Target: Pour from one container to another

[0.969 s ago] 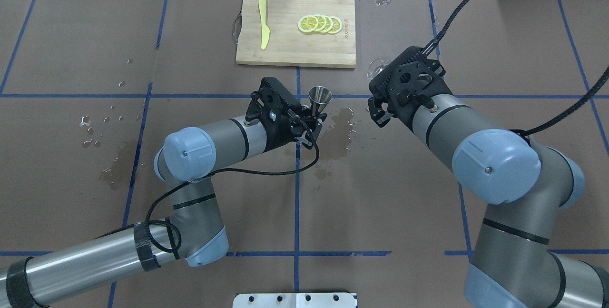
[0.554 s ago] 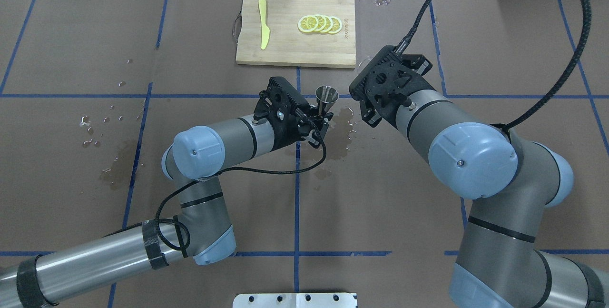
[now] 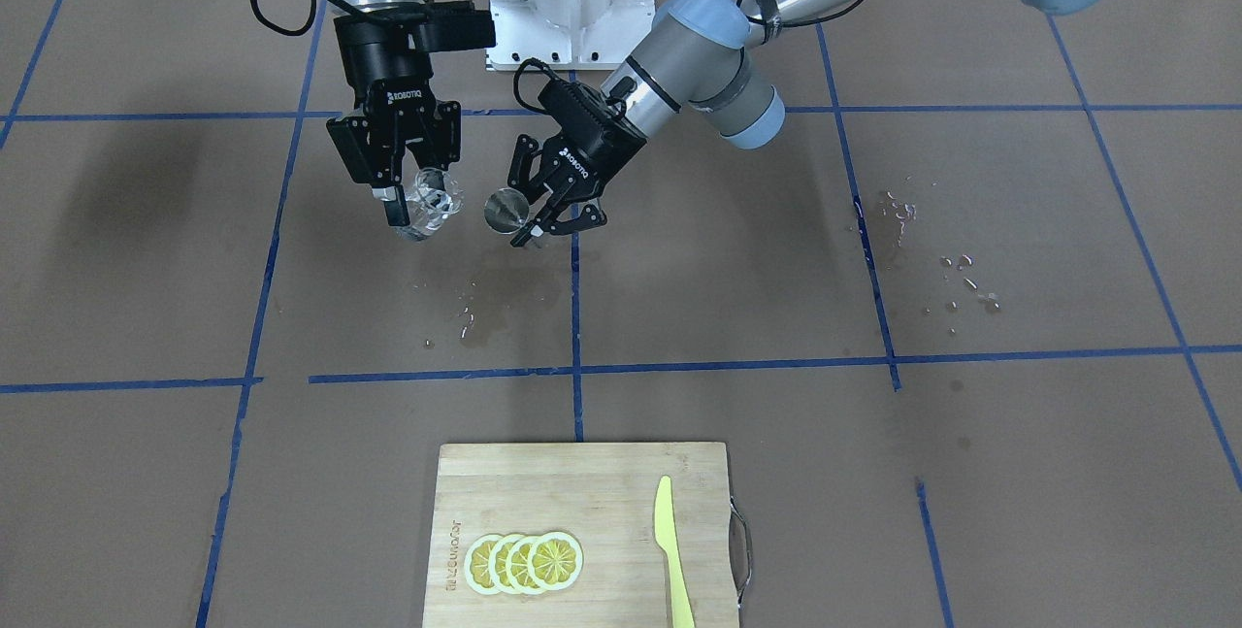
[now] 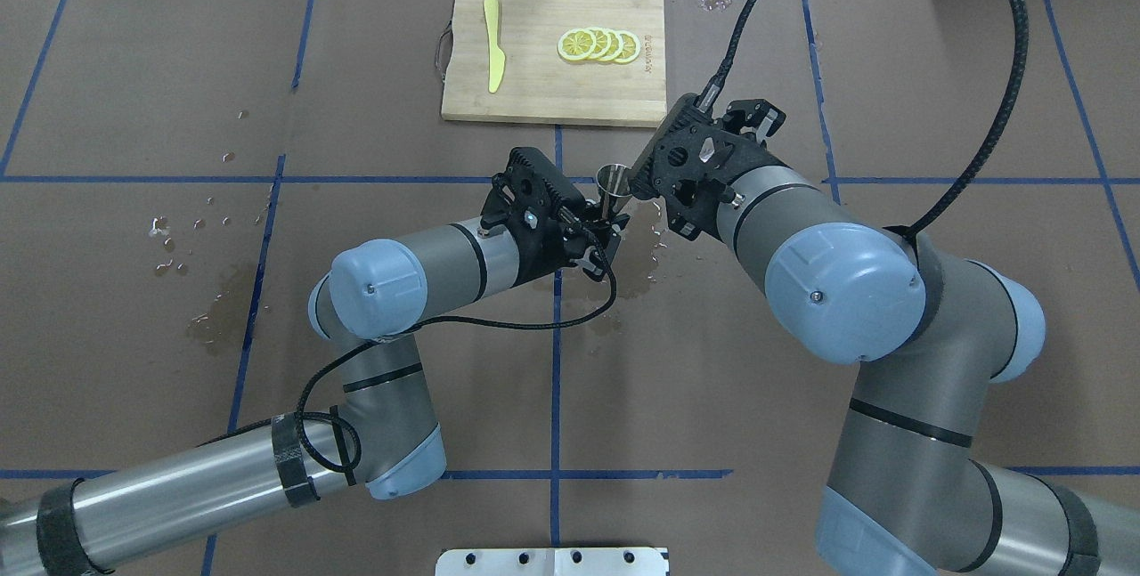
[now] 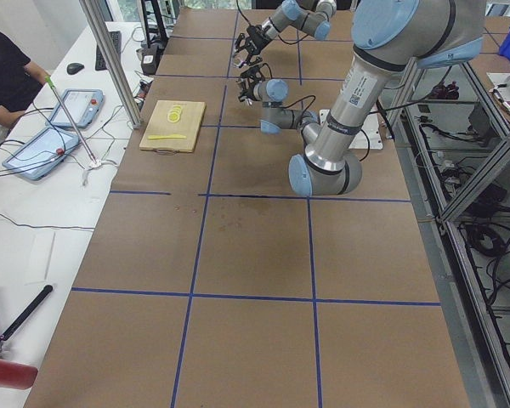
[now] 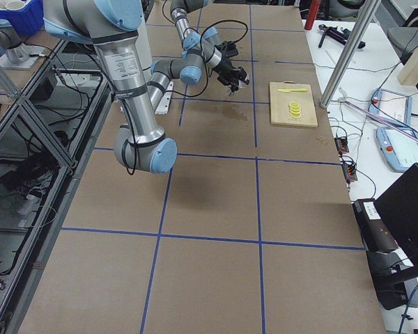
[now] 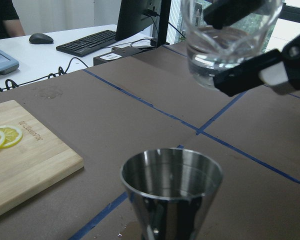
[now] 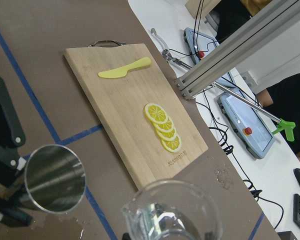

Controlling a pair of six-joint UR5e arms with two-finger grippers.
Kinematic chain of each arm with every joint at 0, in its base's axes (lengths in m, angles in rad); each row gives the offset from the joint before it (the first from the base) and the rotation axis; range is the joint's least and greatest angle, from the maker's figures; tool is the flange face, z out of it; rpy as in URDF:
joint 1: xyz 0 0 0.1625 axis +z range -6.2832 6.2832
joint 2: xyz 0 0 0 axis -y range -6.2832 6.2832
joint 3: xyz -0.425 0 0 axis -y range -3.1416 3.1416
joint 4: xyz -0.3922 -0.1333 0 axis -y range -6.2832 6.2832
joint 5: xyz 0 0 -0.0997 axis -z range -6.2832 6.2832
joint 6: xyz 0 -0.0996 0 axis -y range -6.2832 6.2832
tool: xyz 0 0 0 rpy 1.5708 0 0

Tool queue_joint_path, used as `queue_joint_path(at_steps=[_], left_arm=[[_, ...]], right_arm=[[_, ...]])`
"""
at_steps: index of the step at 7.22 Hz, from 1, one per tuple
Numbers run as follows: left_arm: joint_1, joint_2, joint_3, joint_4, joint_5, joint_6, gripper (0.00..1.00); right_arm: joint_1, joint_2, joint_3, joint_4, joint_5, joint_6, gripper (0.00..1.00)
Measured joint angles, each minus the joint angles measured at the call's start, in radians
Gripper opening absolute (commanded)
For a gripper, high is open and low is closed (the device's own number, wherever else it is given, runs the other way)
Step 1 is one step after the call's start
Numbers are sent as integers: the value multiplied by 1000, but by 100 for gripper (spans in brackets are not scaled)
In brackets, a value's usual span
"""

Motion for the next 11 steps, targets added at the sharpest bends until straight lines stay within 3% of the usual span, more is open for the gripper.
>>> queue_joint_path(at_steps=[11], left_arm=[[3,-5,-4,-1,2,3,0]], right_arm=[[-16,76,-47,-26,-82,-251,0]])
